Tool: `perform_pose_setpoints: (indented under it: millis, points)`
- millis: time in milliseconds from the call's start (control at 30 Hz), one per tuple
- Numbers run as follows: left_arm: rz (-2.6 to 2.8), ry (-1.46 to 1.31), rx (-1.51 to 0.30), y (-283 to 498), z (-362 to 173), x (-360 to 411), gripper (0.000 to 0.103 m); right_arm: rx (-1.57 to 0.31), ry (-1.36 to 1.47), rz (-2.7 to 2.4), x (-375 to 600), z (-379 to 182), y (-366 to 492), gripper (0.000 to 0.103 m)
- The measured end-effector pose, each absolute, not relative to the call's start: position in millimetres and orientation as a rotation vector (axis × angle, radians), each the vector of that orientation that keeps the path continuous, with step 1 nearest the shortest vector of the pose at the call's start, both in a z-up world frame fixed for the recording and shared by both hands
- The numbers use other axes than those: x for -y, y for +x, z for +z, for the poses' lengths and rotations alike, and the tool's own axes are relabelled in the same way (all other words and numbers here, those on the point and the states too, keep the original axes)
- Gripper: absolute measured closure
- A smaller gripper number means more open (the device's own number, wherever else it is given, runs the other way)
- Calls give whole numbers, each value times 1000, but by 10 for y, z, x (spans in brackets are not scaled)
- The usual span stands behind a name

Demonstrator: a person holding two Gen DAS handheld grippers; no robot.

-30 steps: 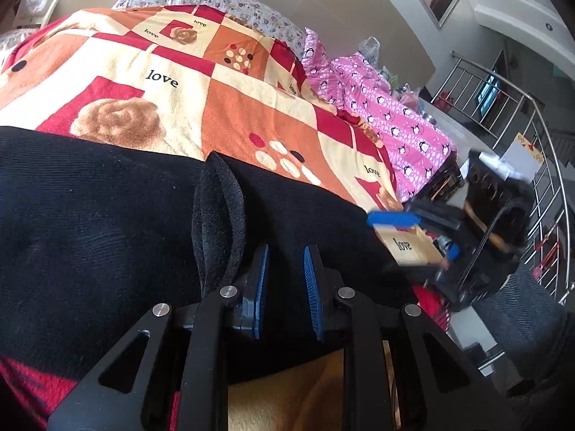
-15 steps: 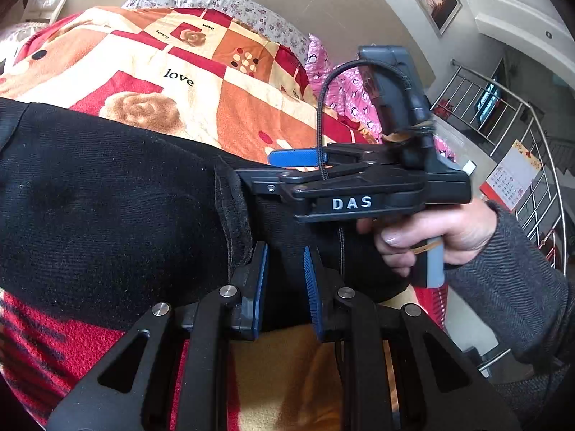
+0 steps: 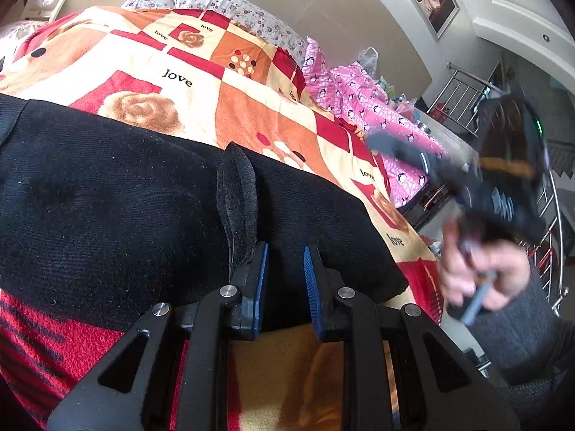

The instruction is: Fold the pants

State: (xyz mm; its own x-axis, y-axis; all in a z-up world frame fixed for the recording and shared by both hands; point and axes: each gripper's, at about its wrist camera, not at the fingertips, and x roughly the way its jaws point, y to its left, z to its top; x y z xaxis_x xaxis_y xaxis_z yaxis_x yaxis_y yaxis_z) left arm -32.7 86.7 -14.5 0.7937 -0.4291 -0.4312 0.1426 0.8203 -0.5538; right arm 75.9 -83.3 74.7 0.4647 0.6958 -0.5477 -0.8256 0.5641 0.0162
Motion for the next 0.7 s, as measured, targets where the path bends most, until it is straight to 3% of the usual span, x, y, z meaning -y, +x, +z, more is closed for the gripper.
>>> perform_pose_setpoints:
  millis: [200,300,700]
  points:
    - [-312,-518,-578,-328,-135,-842,83,-750,-395,864,897,-64,689,30]
    - [-311,-516,-583,-325,-126,-841,83,-645,-316,900,1015,-124,678,27]
    - [-246,-551,-640,-270,-41,-813,83,-586,-292,908,1078,-153,627,27]
